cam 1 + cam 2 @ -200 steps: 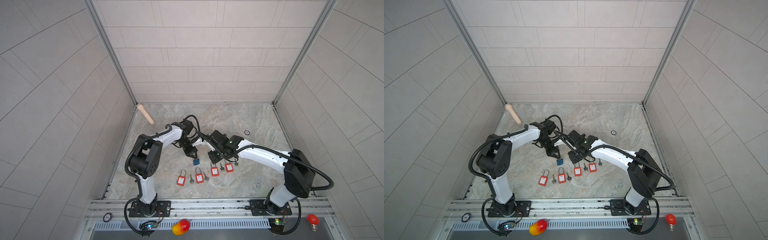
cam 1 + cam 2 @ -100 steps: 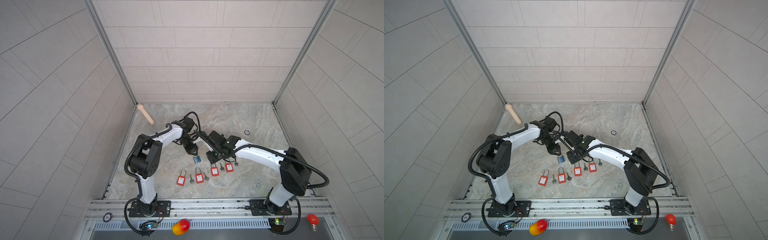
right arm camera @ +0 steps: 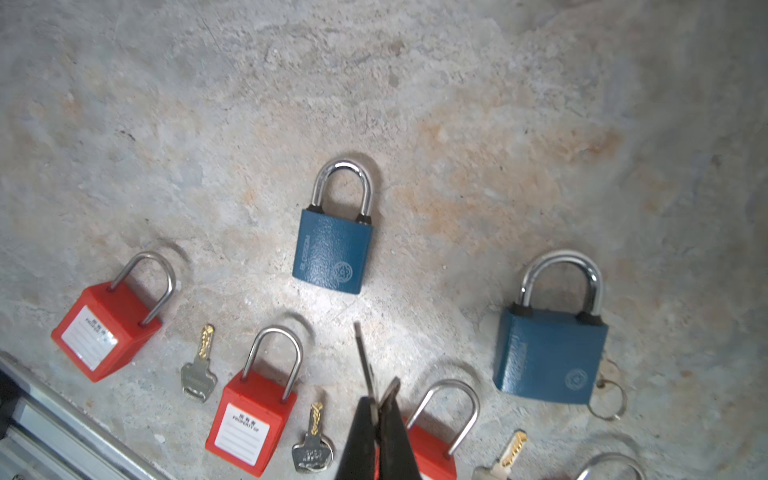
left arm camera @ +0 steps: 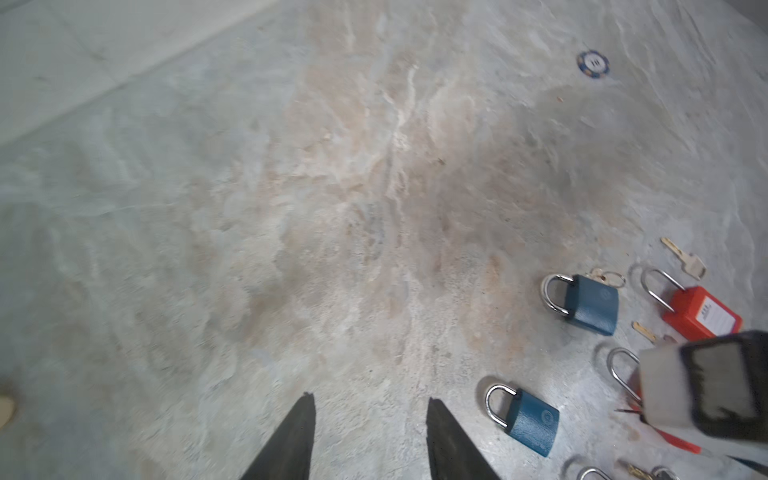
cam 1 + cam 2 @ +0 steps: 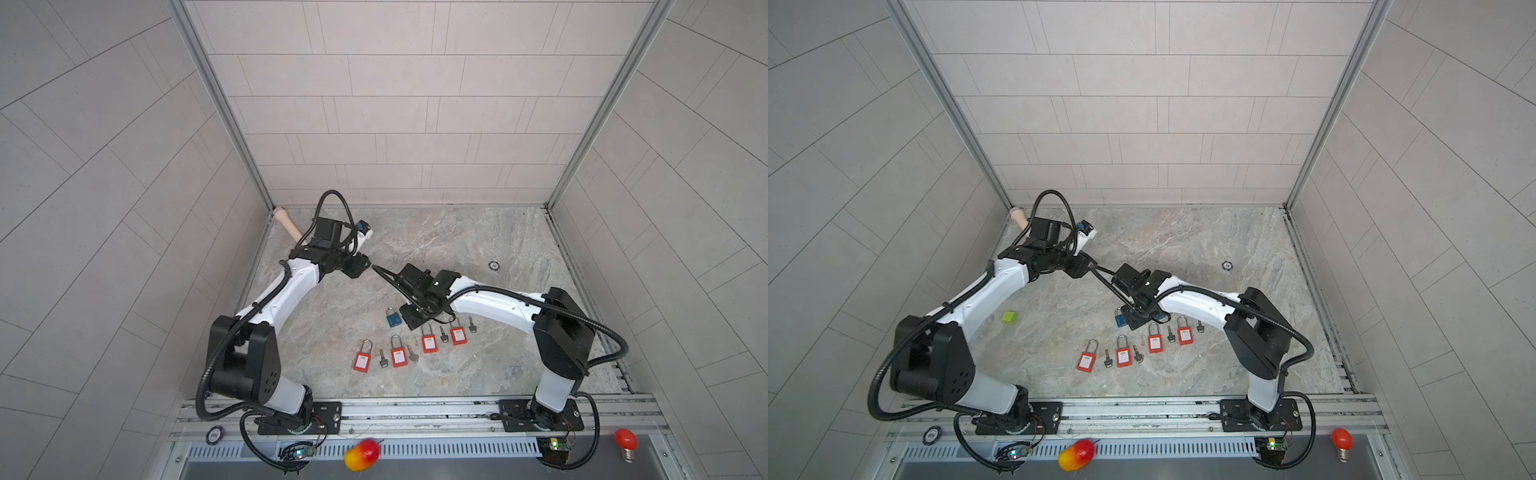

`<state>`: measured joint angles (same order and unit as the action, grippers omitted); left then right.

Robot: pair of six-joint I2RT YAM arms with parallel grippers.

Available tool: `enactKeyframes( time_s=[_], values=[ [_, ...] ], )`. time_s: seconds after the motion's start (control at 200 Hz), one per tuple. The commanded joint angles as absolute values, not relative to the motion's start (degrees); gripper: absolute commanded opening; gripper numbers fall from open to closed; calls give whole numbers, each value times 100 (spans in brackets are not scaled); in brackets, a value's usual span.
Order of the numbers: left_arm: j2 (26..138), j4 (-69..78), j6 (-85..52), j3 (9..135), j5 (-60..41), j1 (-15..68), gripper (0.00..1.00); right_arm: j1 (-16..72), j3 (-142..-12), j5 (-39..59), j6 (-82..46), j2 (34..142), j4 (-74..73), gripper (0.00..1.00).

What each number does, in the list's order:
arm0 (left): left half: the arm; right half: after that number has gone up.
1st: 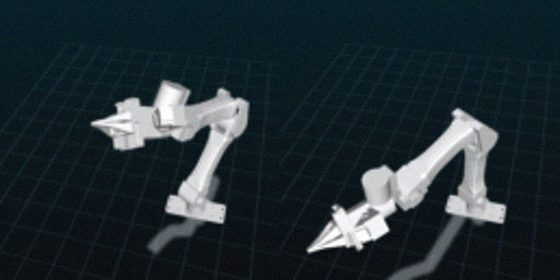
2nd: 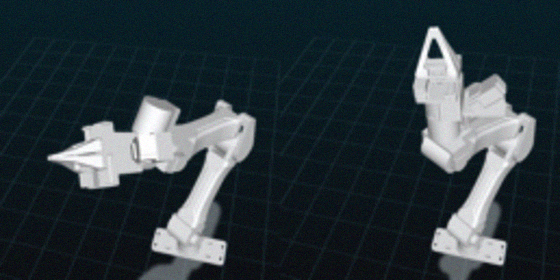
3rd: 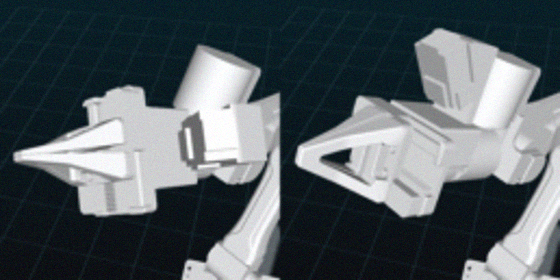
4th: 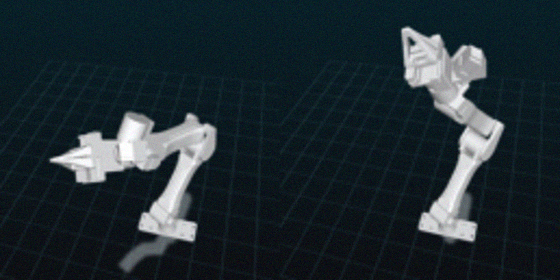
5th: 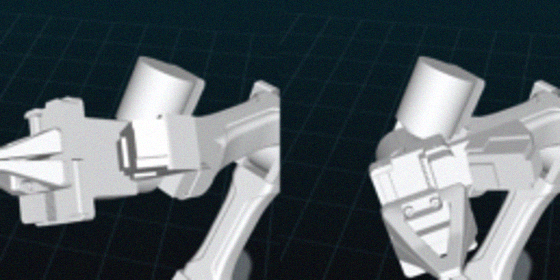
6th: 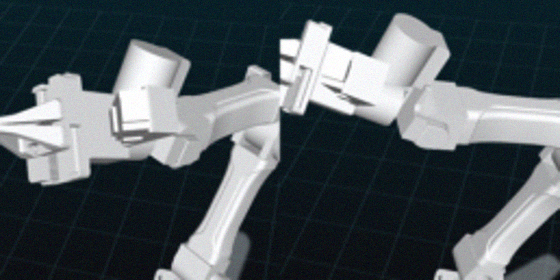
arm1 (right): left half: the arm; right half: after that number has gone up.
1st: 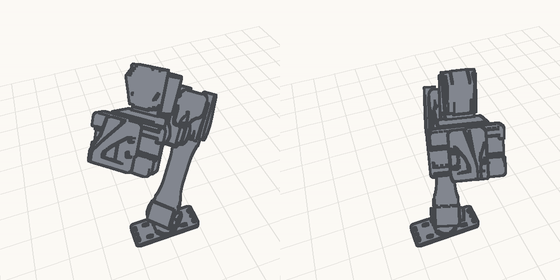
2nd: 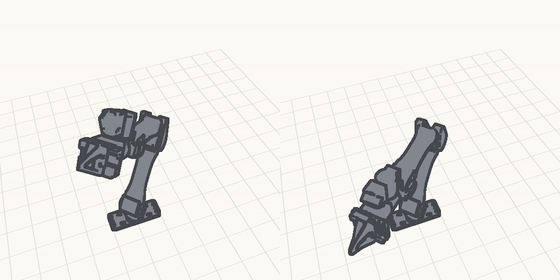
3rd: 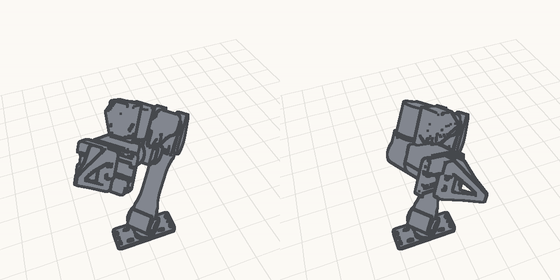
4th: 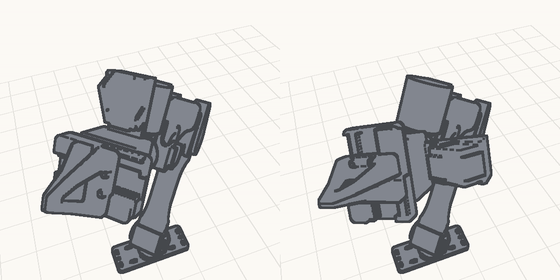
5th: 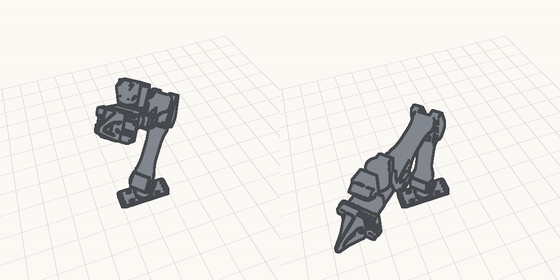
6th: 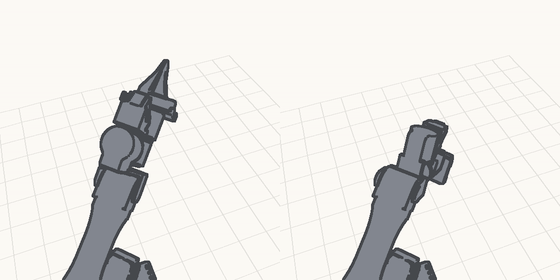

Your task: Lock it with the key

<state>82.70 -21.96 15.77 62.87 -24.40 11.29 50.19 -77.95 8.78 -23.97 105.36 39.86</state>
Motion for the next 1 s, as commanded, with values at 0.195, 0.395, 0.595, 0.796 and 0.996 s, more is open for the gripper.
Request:
enactKeyframes(
  time_s=[0.195,0.395,0.595,0.796,0.996],
  values=[
    [6293,-1456,726,4667,-2193,967,51,4802,-8548,1216,-2305,11623,4827,0],
    [5713,-1687,714,4294,-2093,967,51,4750,-8689,1385,-2191,11734,4882,19],
    [5703,-1534,562,4298,-2147,967,55,4843,-8854,653,-1890,11192,4883,44],
    [5476,-998,207,4147,-2150,932,58,4832,-8728,-327,-1400,10091,4629,49],
    [5269,395,59,3209,-1008,802,63,4170,-7311,-1606,-716,8096,3318,71]
  ],
)
